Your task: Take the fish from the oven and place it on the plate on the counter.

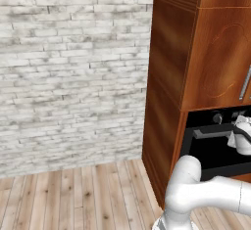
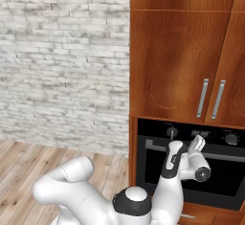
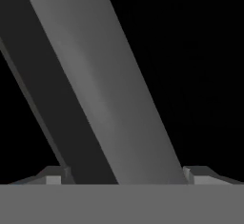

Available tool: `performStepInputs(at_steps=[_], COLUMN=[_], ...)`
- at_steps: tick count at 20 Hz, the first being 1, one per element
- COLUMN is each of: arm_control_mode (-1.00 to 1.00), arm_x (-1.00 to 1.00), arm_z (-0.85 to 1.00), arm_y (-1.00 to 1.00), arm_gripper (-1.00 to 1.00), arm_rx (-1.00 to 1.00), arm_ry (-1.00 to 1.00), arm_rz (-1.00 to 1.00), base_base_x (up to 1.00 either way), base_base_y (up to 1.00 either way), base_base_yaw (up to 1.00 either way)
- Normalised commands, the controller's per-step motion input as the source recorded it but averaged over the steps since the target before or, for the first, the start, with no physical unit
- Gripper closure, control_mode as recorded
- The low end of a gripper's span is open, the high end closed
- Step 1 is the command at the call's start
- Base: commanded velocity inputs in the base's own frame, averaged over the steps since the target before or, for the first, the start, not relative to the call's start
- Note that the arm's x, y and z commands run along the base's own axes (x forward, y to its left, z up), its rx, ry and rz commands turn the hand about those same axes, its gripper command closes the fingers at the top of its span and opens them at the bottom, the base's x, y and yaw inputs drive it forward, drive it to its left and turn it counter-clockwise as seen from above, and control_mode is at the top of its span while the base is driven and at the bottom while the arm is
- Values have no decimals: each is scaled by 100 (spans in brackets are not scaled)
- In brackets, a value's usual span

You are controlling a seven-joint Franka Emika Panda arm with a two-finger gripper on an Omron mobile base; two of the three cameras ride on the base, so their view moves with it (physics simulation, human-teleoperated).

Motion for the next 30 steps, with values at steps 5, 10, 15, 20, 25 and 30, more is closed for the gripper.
performStepInputs(at_steps=[5,10,15,20,25,30], arm_control_mode=[-100,-100,-100,-100,-100,-100], arm_x=[7,15,0,0,0,0], arm_z=[-49,-17,0,0,0,-3], arm_y=[-7,-15,0,0,0,-2], arm_gripper=[-100,-100,-100,100,100,100], arm_rx=[-1,-3,0,0,0,0], arm_ry=[0,0,0,1,1,0], arm_rz=[-1,0,0,0,0,0], base_base_x=[0,0,0,0,0,0], base_base_y=[0,0,0,0,0,0], base_base_yaw=[0,0,0,0,0,0])
